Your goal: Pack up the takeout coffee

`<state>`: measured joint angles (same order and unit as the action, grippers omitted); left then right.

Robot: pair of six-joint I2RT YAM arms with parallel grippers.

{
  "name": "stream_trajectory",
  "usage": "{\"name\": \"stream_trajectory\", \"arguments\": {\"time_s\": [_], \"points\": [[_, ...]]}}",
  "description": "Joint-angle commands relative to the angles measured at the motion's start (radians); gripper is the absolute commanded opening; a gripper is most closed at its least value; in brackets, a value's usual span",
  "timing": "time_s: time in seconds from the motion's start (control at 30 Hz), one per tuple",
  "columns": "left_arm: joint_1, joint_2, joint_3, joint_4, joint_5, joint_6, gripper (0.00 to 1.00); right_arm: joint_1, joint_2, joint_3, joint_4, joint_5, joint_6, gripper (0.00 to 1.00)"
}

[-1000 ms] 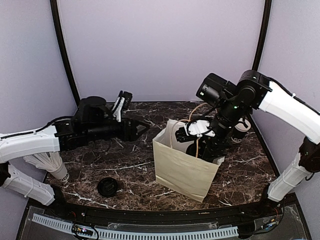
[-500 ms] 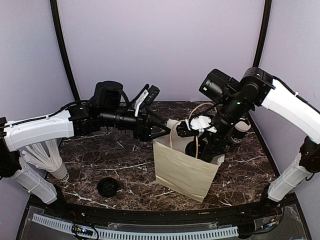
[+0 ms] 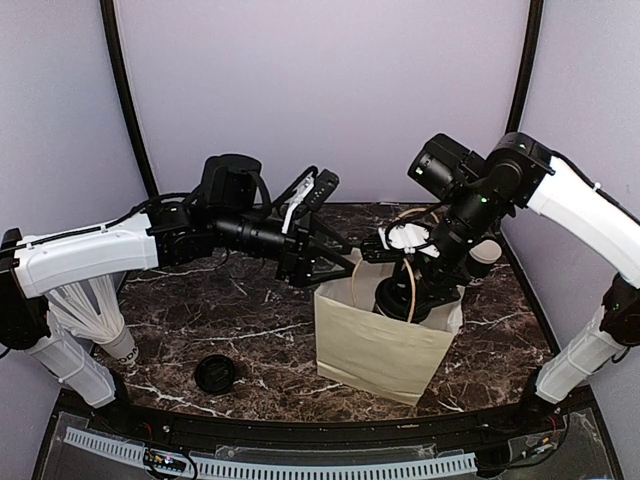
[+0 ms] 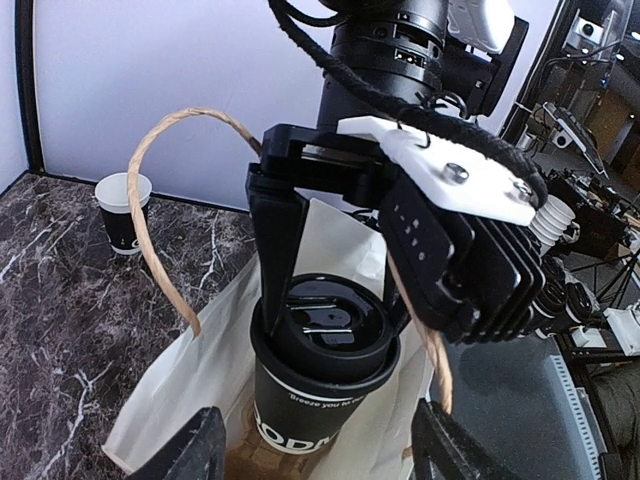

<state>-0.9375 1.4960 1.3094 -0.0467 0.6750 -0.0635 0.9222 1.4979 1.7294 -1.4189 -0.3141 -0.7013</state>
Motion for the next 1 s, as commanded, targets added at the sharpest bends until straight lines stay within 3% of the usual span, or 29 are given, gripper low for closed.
{"name": "stream_trajectory", "arguments": {"time_s": [0.0, 0.23, 0.4, 0.63, 0.83, 0.9, 0.97], "points": [[-0.008, -0.033, 0.018, -0.003, -0.023, 0.036, 0.68, -0.007, -0.021, 0.003, 0.000, -0.025, 0.006, 0.47], [-0.009, -0.047, 0.009, -0.007, 0.056, 0.052, 0.70, -0.006, -0.034, -0.014, 0.001, -0.033, 0.006, 0.47], [-0.009, -0.096, -0.019, -0.010, 0.000, 0.088, 0.69, -0.007, -0.046, -0.014, 0.001, -0.031, 0.009, 0.47], [-0.040, -0.066, 0.015, -0.064, 0.107, 0.083, 0.72, -0.006, -0.057, -0.030, 0.001, -0.040, 0.005, 0.47], [-0.067, 0.024, 0.099, -0.111, 0.027, 0.073, 0.72, -0.006, -0.054, -0.030, 0.001, -0.047, 0.003, 0.47], [-0.070, 0.052, 0.117, -0.095, 0.035, 0.069, 0.70, -0.006, -0.056, -0.037, 0.001, -0.049, 0.002, 0.47], [-0.076, 0.080, 0.139, -0.096, 0.046, 0.067, 0.58, -0.006, -0.057, -0.047, 0.001, -0.052, 0.003, 0.47]]}}
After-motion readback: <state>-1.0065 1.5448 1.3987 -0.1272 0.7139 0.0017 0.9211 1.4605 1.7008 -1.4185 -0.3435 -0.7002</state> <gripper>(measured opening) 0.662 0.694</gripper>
